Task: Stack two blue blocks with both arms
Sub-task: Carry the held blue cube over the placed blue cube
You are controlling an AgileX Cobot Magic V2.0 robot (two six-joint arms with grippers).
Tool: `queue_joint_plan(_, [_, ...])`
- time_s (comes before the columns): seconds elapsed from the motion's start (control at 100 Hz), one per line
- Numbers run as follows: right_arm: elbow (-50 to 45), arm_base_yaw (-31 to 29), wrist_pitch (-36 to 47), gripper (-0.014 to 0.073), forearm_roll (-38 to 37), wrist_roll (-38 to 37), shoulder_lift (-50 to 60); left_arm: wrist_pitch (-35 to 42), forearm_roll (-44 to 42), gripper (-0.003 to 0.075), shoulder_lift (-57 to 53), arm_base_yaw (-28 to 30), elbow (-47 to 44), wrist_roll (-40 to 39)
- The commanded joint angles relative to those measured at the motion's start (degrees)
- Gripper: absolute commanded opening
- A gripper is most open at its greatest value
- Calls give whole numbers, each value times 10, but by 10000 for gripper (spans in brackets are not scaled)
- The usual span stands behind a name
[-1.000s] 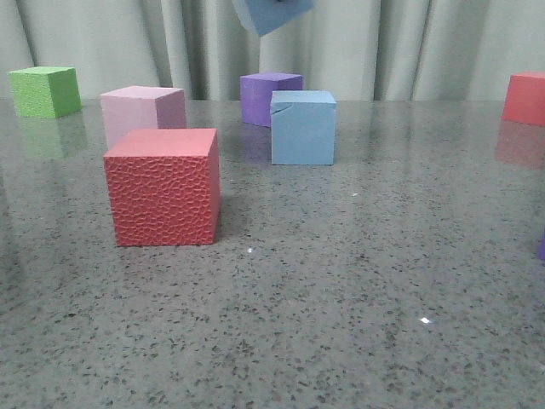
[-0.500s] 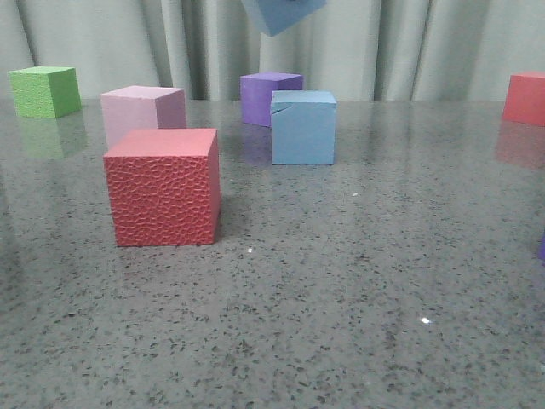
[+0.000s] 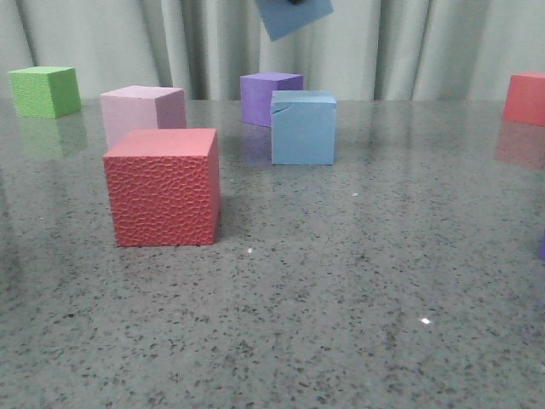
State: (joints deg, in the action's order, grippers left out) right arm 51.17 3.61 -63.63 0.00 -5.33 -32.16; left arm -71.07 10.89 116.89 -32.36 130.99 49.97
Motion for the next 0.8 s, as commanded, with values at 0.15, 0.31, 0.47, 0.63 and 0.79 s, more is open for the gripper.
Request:
queue_joint_plan(0.15, [13, -1, 31, 655, 0, 4, -3, 20, 17, 232, -18, -4, 18, 12])
queue_joint_plan(0.31, [13, -1, 28, 655, 0, 4, -3, 16, 12, 232, -1, -4, 18, 12])
queue_joint_plan(0.47, [13, -1, 27, 655, 0, 4, -3, 16, 12, 232, 4, -4, 18, 16])
queue_joint_plan(0.63, [13, -1, 29, 655, 0, 4, -3, 16, 12, 232, 5, -4, 18, 28])
queue_joint_plan(0.79, [13, -1, 29, 655, 0, 4, -3, 20, 17, 233, 5, -4, 18, 45])
